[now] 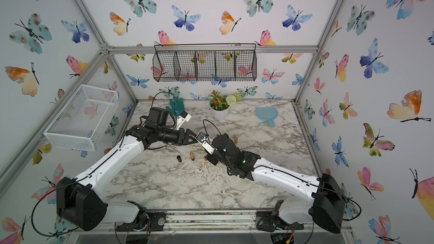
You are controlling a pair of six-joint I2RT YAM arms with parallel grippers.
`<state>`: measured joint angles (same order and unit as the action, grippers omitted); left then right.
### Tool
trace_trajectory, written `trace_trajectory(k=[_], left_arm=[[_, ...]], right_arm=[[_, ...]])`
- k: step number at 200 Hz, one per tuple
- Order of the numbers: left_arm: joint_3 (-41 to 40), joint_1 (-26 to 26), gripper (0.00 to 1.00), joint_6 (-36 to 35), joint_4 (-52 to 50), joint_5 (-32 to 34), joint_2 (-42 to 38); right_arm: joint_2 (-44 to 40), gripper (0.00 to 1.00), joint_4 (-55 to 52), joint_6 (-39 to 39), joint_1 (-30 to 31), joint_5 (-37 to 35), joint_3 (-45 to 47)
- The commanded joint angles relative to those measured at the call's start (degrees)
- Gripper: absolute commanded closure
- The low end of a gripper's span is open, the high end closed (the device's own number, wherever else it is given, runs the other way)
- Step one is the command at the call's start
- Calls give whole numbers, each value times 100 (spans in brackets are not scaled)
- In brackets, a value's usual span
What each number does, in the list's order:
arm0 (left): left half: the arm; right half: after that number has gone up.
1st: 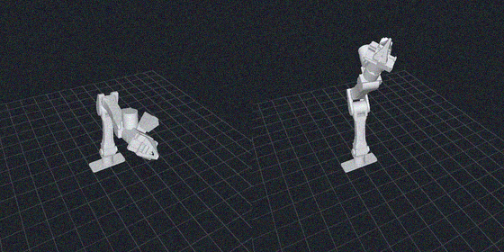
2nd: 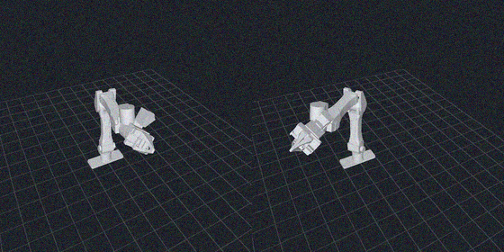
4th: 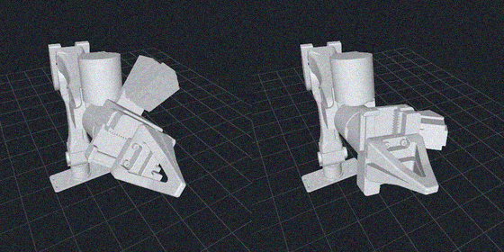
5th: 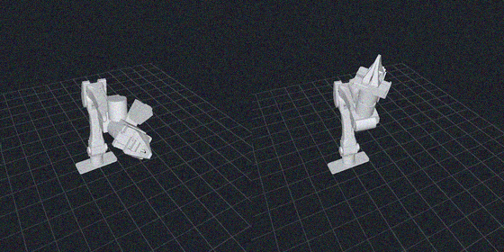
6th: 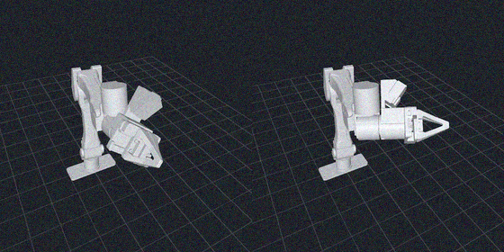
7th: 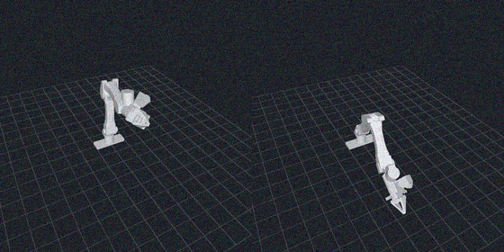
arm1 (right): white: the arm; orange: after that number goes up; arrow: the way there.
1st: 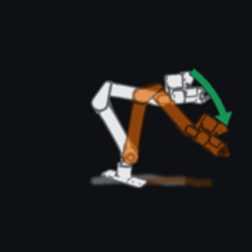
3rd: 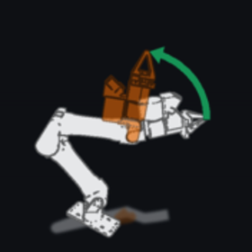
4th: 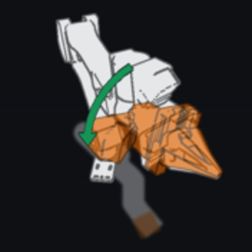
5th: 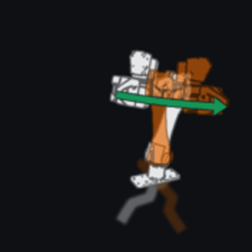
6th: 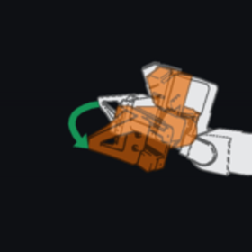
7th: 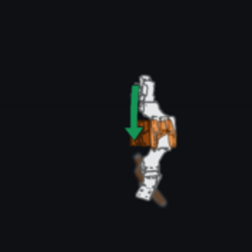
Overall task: Open the lipstick cap
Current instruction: Place the lipstick at the center of the board.
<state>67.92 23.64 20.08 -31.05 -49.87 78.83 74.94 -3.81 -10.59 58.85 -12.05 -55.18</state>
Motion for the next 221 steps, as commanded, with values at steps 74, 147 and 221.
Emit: trace_trajectory(k=[74, 147, 221], left_arm=[[151, 114, 66, -142, 77, -189, 249], [90, 123, 78, -196, 73, -315, 260], [90, 146, 83, -255, -20, -260, 338]], right_arm=[[293, 98, 114, -57, 4, 267, -187], [381, 98, 105, -101, 4, 221, -223], [548, 98, -18, -135, 4, 283, -362]])
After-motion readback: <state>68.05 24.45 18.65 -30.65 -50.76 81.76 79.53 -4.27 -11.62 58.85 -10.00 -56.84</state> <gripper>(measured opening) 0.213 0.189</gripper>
